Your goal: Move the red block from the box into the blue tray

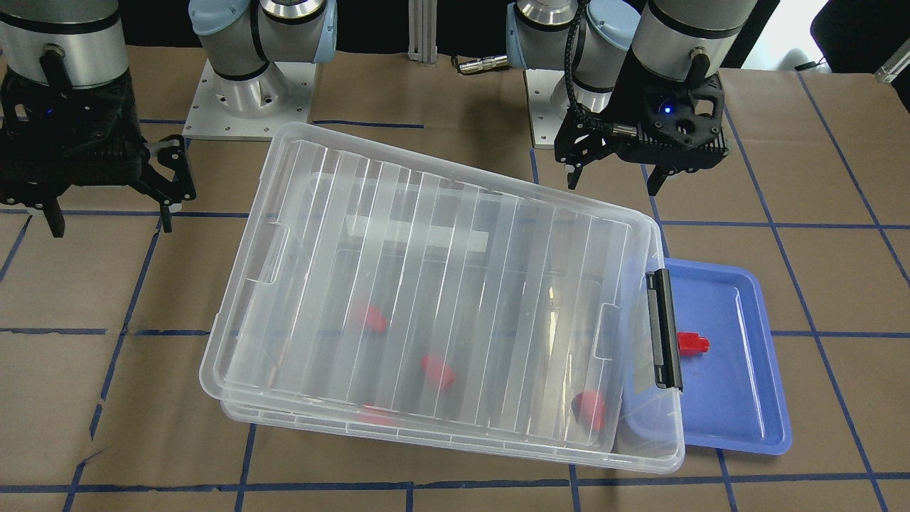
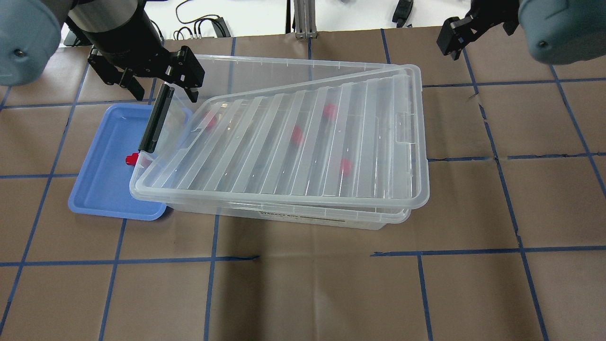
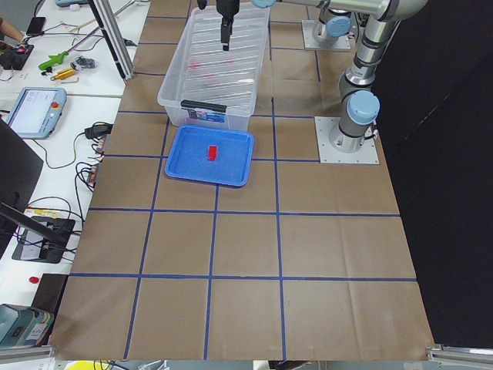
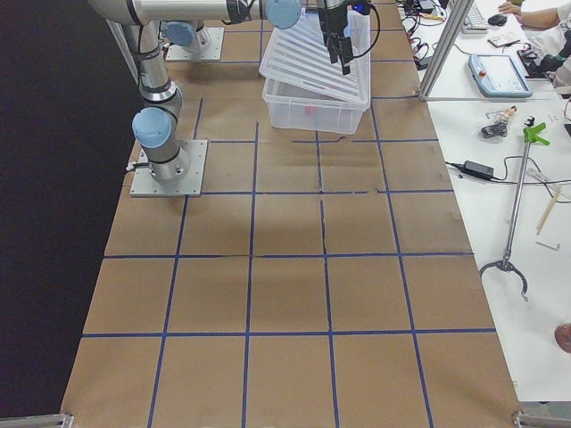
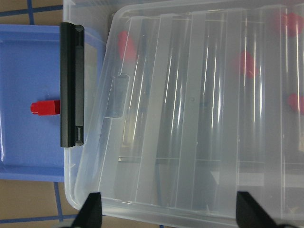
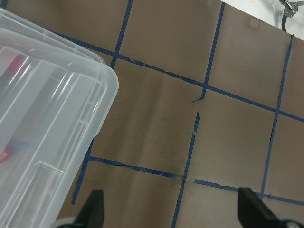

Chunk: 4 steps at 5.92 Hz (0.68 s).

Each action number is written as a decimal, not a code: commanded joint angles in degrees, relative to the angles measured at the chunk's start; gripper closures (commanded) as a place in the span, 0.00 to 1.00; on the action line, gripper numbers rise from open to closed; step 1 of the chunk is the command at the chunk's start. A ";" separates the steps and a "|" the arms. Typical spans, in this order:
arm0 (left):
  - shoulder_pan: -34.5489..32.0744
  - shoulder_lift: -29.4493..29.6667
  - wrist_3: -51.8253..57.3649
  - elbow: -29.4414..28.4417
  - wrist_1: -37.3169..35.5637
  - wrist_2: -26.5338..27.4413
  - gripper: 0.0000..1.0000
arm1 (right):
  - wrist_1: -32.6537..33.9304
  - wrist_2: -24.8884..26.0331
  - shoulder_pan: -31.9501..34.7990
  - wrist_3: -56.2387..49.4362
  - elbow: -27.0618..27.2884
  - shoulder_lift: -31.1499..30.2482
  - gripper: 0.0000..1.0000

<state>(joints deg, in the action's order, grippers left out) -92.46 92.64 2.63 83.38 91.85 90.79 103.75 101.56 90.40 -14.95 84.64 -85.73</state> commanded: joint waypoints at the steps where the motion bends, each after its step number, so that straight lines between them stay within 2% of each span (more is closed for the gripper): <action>1: 0.00 0.00 0.00 0.02 0.00 0.00 0.02 | -6.94 -9.81 0.13 18.52 -0.88 -0.30 0.00; 2: 0.00 0.00 0.00 0.11 0.00 0.00 0.02 | -10.81 -13.37 0.13 24.90 -1.06 -0.40 0.00; 3: 0.00 0.00 0.00 0.11 0.00 0.00 0.02 | -13.72 -14.18 -0.22 24.97 -1.23 -0.40 0.00; 4: 0.00 0.00 0.00 0.11 0.00 0.00 0.02 | -13.84 -14.02 -0.31 25.05 -1.15 -0.40 0.00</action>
<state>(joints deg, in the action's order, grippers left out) -92.46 92.64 2.64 83.49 91.84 90.79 90.90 87.92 90.22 9.48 83.51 -86.12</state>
